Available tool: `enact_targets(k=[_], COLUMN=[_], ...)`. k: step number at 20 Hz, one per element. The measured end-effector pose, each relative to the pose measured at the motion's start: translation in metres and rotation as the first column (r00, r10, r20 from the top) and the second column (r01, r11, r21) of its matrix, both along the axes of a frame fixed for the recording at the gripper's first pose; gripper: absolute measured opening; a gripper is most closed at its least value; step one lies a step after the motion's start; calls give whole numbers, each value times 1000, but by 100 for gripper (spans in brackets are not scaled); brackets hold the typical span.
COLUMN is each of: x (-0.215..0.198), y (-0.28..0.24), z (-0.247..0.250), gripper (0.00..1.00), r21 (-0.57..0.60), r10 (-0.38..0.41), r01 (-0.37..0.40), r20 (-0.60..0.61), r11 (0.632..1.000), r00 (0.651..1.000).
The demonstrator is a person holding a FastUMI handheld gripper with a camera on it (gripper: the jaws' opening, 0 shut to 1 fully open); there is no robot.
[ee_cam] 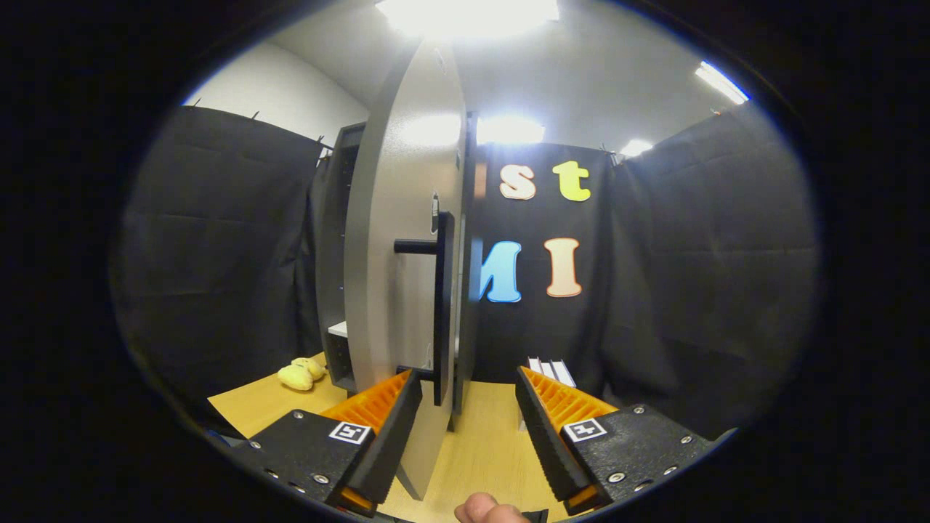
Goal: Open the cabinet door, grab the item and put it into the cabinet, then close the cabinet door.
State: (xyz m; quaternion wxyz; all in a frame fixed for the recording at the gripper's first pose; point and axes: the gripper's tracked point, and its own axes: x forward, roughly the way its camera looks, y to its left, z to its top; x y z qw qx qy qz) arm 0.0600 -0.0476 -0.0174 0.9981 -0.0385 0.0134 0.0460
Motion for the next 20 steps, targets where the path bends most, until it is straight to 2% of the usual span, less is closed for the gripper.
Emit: enact_targets(k=[3, 6, 10, 12, 14, 17, 20], x=[-8, -21, -63, -75, -76, -66, -47], y=[-1, -2, 32, 64, 96, 161, 208], z=[-7, -16, -28, -43, -63, -127, -205], gripper=[92, 93, 93, 94, 95, 95, 95], r21=[34, 33, 202, 227, 194, 179, 195], r10=[-55, -137, -227, -230, -222, -156, -132], r01=[55, 138, 219, 222, 217, 158, 149], r20=[0, -9, 16, 9, 7, -26, -96], r11=[998, 990, 954, 948, 957, 971, 969], r00=[998, 990, 974, 973, 975, 987, 987])
